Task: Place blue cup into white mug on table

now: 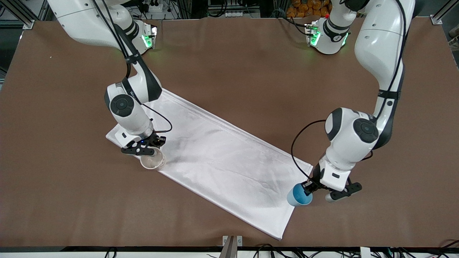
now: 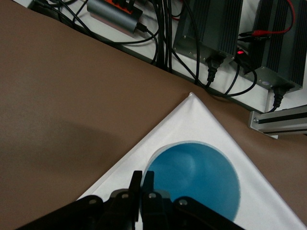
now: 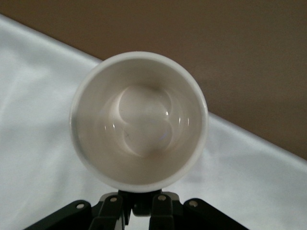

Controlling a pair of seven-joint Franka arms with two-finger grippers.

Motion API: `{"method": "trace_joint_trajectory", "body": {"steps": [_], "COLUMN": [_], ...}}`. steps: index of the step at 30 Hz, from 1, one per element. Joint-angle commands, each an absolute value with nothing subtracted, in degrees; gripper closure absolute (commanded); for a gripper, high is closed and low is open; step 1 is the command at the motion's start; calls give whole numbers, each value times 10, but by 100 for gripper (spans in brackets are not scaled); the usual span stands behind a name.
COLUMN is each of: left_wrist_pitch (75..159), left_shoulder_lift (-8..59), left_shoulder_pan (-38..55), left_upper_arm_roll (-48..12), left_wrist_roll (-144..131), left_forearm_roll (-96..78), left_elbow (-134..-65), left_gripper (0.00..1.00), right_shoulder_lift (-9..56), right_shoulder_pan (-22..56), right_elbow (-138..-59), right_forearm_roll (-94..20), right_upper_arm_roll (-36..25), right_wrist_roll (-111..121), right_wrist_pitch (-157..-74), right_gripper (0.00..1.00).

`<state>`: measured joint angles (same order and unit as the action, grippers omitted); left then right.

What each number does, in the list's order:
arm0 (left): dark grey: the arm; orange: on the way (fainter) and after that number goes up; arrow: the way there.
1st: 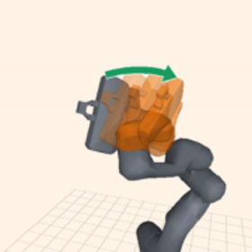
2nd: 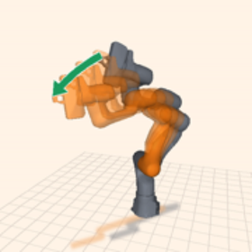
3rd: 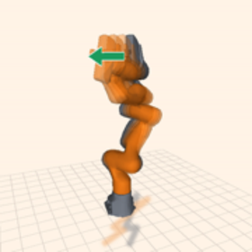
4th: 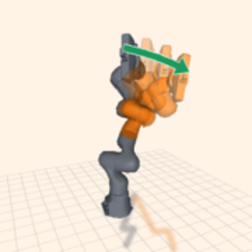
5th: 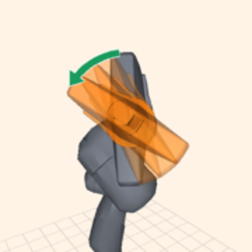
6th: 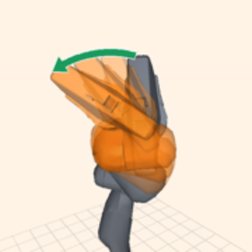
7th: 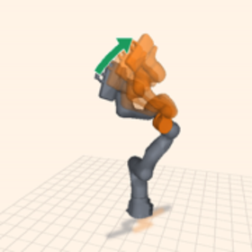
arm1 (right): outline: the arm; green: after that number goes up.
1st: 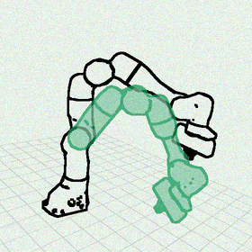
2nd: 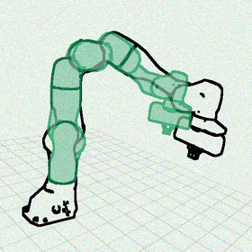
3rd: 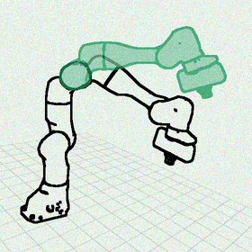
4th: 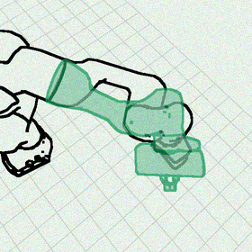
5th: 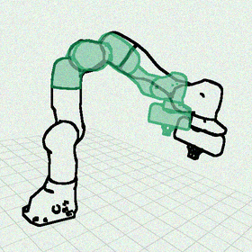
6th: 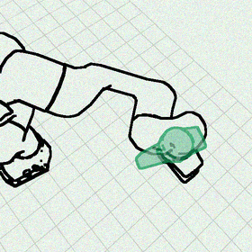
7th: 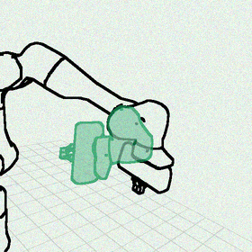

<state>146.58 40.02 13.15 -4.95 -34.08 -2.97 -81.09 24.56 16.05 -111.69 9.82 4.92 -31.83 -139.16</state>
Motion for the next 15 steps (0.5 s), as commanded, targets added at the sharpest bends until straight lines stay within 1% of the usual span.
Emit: {"method": "trace_joint_trajectory", "body": {"steps": [1,4,10,12,15], "left_wrist_pitch": [1463,1450,1391,1355,1283], "left_shoulder_lift": [393,393,376,368,352], "left_shoulder_pan": [134,135,126,121,109], "left_upper_arm_roll": [-45,-45,-46,-46,-45], "left_wrist_roll": [-344,-343,-314,-284,-222], "left_forearm_roll": [-20,-11,22,22,23], "left_elbow": [-822,-823,-824,-825,-826], "left_gripper": [100,100,100,100,100], "right_shoulder_lift": [240,246,251,259,288], "right_shoulder_pan": [195,224,294,315,354], "right_elbow": [-1024,-982,-948,-933,-897], "right_forearm_roll": [107,107,106,105,105], "right_upper_arm_roll": [78,86,87,87,89], "right_wrist_roll": [-382,-423,-457,-468,-487], "right_wrist_pitch": [-1268,-1234,-1230,-1230,-1230], "right_gripper": [100,100,100,100,100]}}
